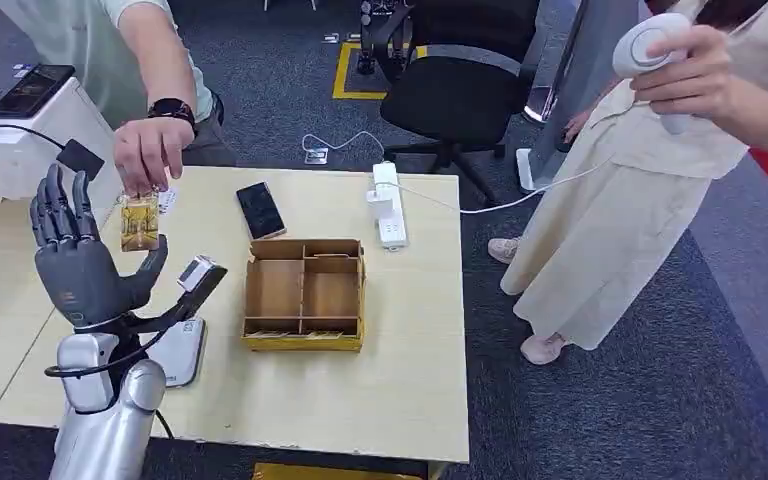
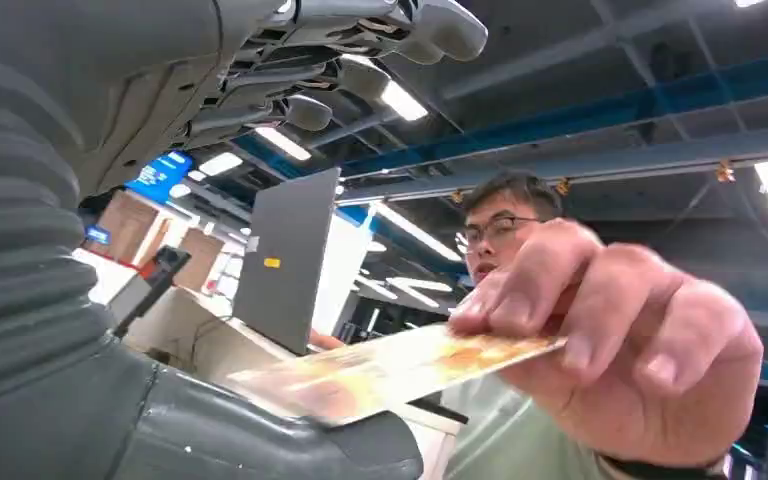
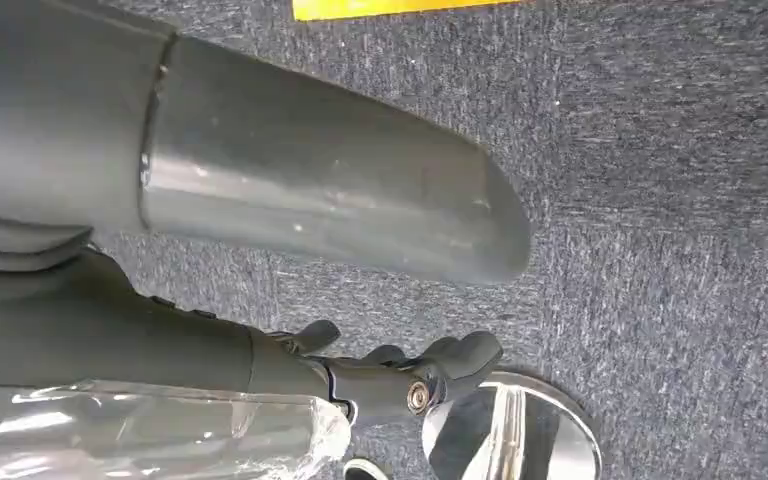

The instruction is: Pass the card to the sensor for recognition and then transmit it.

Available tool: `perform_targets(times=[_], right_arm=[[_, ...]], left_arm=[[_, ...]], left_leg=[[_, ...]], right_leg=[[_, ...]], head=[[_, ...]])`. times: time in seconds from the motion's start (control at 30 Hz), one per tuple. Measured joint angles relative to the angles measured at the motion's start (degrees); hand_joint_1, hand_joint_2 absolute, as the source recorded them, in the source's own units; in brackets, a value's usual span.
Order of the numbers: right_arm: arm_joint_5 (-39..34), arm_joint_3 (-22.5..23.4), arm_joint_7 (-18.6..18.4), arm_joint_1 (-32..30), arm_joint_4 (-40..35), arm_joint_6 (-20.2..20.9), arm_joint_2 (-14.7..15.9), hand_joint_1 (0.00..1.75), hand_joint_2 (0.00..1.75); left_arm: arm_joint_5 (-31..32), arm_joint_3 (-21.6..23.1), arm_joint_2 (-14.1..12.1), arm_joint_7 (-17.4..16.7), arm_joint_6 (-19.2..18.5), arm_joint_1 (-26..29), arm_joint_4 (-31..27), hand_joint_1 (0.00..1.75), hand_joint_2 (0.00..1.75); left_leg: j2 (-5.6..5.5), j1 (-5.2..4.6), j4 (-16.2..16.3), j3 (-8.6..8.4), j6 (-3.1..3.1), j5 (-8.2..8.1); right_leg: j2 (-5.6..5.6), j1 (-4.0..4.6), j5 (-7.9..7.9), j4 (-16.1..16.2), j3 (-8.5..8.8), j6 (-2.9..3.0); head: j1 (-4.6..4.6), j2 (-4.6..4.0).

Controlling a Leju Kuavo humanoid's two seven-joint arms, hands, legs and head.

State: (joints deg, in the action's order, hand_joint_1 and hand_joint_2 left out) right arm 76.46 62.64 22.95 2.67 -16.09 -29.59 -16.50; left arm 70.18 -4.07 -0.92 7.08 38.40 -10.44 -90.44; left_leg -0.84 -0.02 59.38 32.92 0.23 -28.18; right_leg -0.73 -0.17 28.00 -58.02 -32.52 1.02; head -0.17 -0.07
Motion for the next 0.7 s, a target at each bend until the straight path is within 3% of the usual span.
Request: perform_targets(times=[0.23, 0.27, 0.3, 0.37, 0.7], right_arm=[[-0.1, -0.3, 0.0, 0.0, 0.0, 0.0, 0.0, 0.00, 0.00], [-0.1, -0.3, 0.0, 0.0, 0.0, 0.0, 0.0, 0.00, 0.00], [-0.2, -0.4, 0.0, 0.0, 0.1, 0.0, 0.0, 0.00, 0.00], [-0.2, -0.4, 0.0, 0.0, 0.1, 0.0, 0.0, 0.00, 0.00], [-0.7, -0.7, 0.0, 0.1, 0.2, 0.0, 0.2, 0.00, 0.00]], left_arm=[[0.1, 0.0, 0.0, -0.4, 0.0, -0.5, 0.0, 0.02, 1.75], [0.1, 0.0, 0.0, -0.3, 0.0, -0.5, 0.0, 0.17, 1.75], [0.1, 0.0, 0.0, -0.2, 0.0, -0.5, 0.0, 0.17, 1.75], [-0.3, 0.0, 0.0, 0.2, 0.0, -0.6, 0.0, 1.52, 1.75], [-1.4, 0.0, 0.0, 2.6, 0.0, -0.6, 0.0, 1.52, 1.75]], left_leg=[[0.00, 0.00, 0.0, 0.00, 0.00, 0.00], [0.00, 0.00, 0.0, 0.00, 0.00, 0.00], [0.00, 0.00, 0.0, 0.00, 0.00, 0.00], [0.00, 0.00, 0.0, 0.00, 0.00, 0.00], [0.00, 0.00, 0.0, 0.00, 0.00, 0.00]], right_leg=[[-0.01, 0.00, 0.00, 0.0, 0.00, 0.00], [-0.01, 0.00, 0.00, 0.0, 0.00, 0.00], [-0.01, 0.00, 0.00, 0.0, 0.00, 0.00], [-0.01, 0.00, 0.00, 0.0, 0.00, 0.00], [-0.01, 0.00, 0.00, 0.0, 0.00, 0.00]], head=[[0.00, 0.00], [-0.02, 0.00], [0.00, 0.00], [-0.02, 0.00], [0.00, 0.00]])
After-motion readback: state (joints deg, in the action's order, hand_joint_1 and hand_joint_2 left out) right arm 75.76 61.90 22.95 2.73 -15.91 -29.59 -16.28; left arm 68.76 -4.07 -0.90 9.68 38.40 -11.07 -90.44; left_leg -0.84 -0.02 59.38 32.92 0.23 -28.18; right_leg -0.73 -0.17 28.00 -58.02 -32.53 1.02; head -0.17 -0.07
